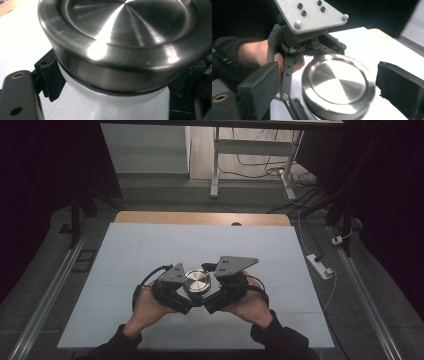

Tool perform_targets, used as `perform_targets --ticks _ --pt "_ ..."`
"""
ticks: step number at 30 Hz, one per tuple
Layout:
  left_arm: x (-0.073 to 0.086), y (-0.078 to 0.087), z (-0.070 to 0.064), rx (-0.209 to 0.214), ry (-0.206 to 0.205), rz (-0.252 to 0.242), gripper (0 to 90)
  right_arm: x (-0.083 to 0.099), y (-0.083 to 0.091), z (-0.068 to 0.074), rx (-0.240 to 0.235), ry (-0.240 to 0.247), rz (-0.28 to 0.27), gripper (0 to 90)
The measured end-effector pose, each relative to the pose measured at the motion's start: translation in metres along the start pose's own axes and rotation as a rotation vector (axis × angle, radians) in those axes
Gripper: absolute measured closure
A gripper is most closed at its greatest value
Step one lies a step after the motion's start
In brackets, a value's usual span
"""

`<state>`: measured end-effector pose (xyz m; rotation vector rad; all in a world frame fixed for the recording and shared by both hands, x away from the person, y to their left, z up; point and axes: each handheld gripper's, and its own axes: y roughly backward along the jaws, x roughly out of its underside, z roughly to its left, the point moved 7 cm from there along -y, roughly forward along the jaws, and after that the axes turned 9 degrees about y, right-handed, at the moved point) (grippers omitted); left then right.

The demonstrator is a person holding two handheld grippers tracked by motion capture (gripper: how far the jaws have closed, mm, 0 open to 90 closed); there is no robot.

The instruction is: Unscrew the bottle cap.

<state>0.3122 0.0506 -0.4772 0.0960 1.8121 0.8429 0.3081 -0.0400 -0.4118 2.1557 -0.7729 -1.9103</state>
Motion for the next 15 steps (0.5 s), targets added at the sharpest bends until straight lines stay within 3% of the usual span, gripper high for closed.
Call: perform_targets --ticks 1,2,5,8,10,15 --pt "0.0 -0.001 0.0 -0.001 0.009 -0.001 15.5 0.0 -0.003 0.001 0.029 -0.007 0.003 8.4" --pt "0.0 -0.001 0.0 -0.002 0.009 0.0 15.5 0.002 -0.008 -0.001 0.097 -0.006 0.004 12.3" --pt "-0.001 -0.002 -0.002 0.006 0.005 -0.002 15.5 0.004 -0.01 -0.003 0.139 -0.007 0.017 13.3" --pt "-0.003 0.0 -0.004 0.011 0.013 -0.021 15.5 0.009 -0.013 -0.005 0.146 -0.016 0.033 13.4" --pt "-0.004 0.002 -0.004 0.012 0.013 -0.025 15.5 0.009 -0.014 -0.005 0.124 -0.034 -0.002 18.3" --pt "-0.003 0.002 -0.004 0.012 0.015 -0.019 15.5 0.009 -0.014 -0.003 0.121 -0.022 -0.01 19.0"
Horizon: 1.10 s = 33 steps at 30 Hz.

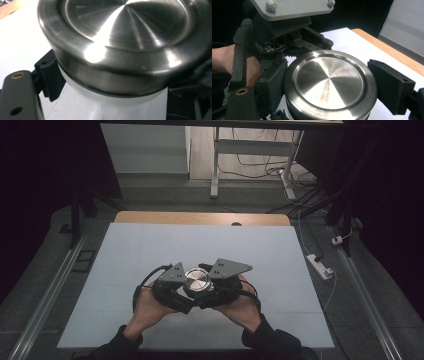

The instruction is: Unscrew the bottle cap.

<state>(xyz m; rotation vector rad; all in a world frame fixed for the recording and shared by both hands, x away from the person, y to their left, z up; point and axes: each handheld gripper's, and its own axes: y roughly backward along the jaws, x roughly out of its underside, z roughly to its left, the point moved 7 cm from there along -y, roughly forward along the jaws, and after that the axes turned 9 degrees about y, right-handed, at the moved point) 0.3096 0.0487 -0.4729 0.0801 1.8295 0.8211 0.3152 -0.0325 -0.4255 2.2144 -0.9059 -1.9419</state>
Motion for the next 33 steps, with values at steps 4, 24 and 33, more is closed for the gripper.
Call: perform_targets --ticks 4,24,33 --pt "0.002 -0.001 -0.001 0.033 -0.02 0.021 15.5 0.003 0.0 -0.001 -0.06 -0.012 -0.001 19.6" --pt "0.007 -0.002 -0.004 0.128 -0.088 0.063 15.5 -0.001 0.021 -0.016 -0.201 -0.03 -0.099 19.7" --pt "0.01 0.002 0.009 0.08 -0.036 0.049 15.5 -0.004 0.032 -0.021 -0.16 -0.034 -0.109 19.6"
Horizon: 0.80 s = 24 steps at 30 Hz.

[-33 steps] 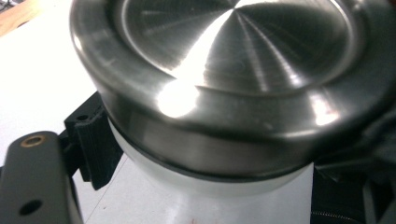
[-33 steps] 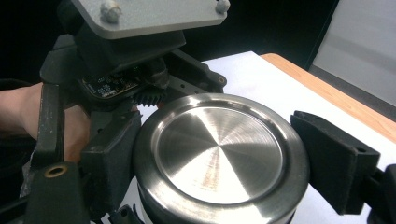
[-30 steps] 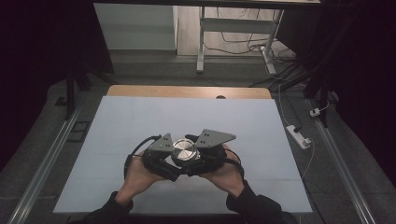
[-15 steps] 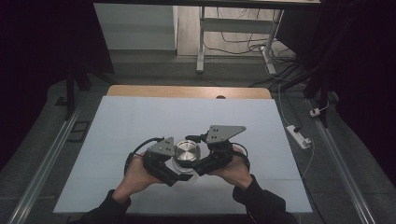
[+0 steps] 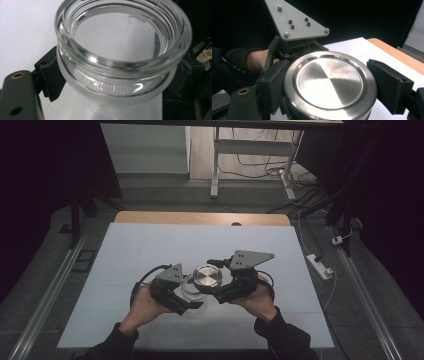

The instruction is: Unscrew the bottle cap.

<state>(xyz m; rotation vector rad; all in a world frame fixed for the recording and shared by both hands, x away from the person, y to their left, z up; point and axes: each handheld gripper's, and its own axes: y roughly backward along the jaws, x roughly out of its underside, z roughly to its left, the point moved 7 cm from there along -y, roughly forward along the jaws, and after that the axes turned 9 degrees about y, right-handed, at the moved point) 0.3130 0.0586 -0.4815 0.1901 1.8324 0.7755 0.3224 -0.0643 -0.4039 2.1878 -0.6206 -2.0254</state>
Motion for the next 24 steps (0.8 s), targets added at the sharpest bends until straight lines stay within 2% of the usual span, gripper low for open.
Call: perform_targets --ticks 4,24 --pt "0.001 0.002 0.006 -0.024 0.018 -0.003 15.5 -0.001 0.004 0.0 0.021 0.001 0.006 19.6" --pt "0.01 0.007 0.03 -0.113 0.085 -0.018 15.5 0.014 0.014 0.009 0.042 -0.01 0.026 19.6"
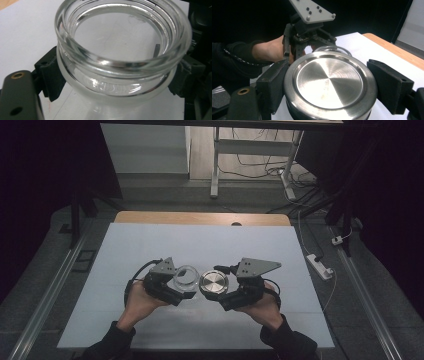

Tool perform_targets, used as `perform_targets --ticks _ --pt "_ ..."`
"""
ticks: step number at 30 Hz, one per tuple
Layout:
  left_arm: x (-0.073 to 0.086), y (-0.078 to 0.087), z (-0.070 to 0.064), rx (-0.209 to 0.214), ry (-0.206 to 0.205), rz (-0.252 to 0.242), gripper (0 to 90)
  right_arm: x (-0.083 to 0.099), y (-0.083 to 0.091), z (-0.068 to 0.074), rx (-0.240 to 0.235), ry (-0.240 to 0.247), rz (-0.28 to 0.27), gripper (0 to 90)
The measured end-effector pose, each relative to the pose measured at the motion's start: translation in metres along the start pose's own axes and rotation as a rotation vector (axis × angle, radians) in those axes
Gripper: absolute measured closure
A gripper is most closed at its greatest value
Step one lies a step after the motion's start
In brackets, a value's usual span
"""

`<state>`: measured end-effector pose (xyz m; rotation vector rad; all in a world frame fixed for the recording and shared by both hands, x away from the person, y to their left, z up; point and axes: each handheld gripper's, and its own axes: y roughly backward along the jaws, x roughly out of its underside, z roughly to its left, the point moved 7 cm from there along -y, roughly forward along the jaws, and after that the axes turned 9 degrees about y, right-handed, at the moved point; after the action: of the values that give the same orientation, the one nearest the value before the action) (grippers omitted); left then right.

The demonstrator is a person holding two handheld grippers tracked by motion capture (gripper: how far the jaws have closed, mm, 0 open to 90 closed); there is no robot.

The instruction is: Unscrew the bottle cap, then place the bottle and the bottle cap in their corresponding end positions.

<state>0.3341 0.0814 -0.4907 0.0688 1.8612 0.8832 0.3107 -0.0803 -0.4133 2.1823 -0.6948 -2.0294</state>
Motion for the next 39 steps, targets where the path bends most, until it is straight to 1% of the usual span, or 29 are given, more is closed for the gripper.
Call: perform_targets --ticks 7,16,22,30,39 --pt "0.001 0.001 0.007 -0.03 0.014 -0.008 15.5 0.006 0.001 0.006 -0.001 0.009 0.005 19.6" --pt "0.001 0.002 0.011 -0.049 0.015 -0.016 15.5 0.013 -0.001 0.01 -0.007 0.01 0.012 19.6" --pt "-0.003 0.005 0.013 -0.058 0.016 -0.031 15.5 0.018 -0.005 0.015 -0.021 0.004 0.017 19.6" --pt "-0.011 0.009 0.019 -0.07 0.012 -0.054 15.5 0.026 -0.01 0.019 -0.027 -0.004 0.028 19.6" --pt "-0.018 0.003 0.024 -0.074 0.008 -0.058 15.5 0.041 -0.018 0.027 -0.033 0.004 0.049 19.6"
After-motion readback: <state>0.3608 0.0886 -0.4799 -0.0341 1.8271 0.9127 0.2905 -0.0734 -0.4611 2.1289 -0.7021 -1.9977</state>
